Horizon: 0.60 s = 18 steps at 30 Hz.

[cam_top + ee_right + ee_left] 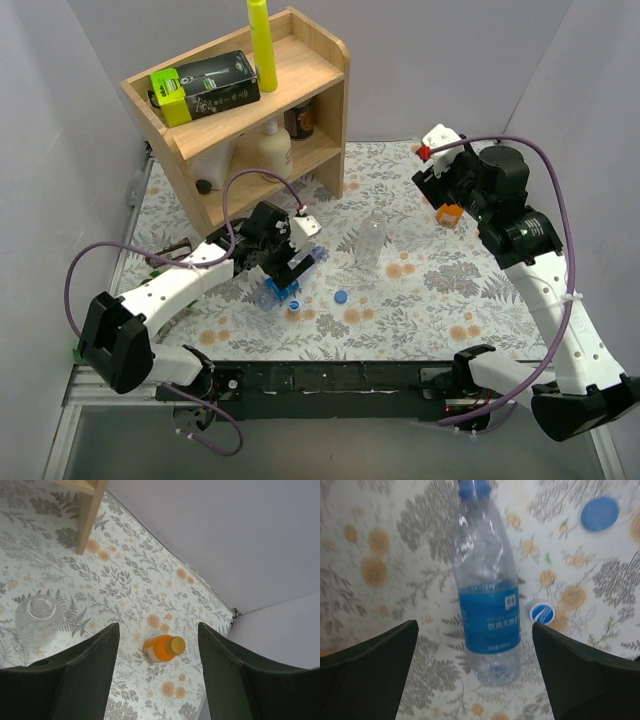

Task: Screw on the bottle caps

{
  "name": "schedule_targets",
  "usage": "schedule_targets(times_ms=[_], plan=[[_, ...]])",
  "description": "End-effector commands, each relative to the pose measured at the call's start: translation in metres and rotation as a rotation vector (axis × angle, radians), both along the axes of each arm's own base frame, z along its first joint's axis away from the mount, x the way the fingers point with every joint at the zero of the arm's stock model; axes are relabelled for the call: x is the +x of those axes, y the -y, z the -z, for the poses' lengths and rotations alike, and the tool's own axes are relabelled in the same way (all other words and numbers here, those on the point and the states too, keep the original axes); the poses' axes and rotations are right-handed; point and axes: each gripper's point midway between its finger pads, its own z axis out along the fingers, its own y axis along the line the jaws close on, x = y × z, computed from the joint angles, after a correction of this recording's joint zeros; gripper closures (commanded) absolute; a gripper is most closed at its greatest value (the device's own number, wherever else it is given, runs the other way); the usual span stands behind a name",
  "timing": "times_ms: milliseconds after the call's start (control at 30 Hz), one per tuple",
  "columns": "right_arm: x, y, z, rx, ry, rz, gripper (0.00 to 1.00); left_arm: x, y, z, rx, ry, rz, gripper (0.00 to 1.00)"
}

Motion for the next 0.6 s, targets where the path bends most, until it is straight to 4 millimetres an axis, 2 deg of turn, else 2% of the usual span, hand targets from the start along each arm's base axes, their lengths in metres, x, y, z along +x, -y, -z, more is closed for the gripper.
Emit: schedule_targets(times_ms=[0, 133, 300, 533, 567], plan=[[0.010, -0.020, -0.044, 0.124, 0.067, -0.057, 0.29, -0.028, -0.036, 0.031, 0.121, -0.267, -0.075, 0.02], [0.026, -0.032, -0.040, 0.144, 0.043, -0.078, 0.29, -0.022, -0.040, 0.045, 0.123, -0.358, -0.130, 0.02], [0.033, -0.041, -0.038, 0.167, 0.032, -0.106, 0.30, -0.015, -0.041, 0.059, 0.133, -0.412, -0.156, 0.02], [0.028, -0.040, -0.028, 0.161, 0.026, -0.109, 0.30, -0.027, -0.032, 0.076, 0.110, -0.481, -0.070, 0.03], [0.027, -0.041, -0.026, 0.160, 0.021, -0.113, 0.30, -0.031, -0.035, 0.084, 0.121, -0.499, -0.070, 0.04]])
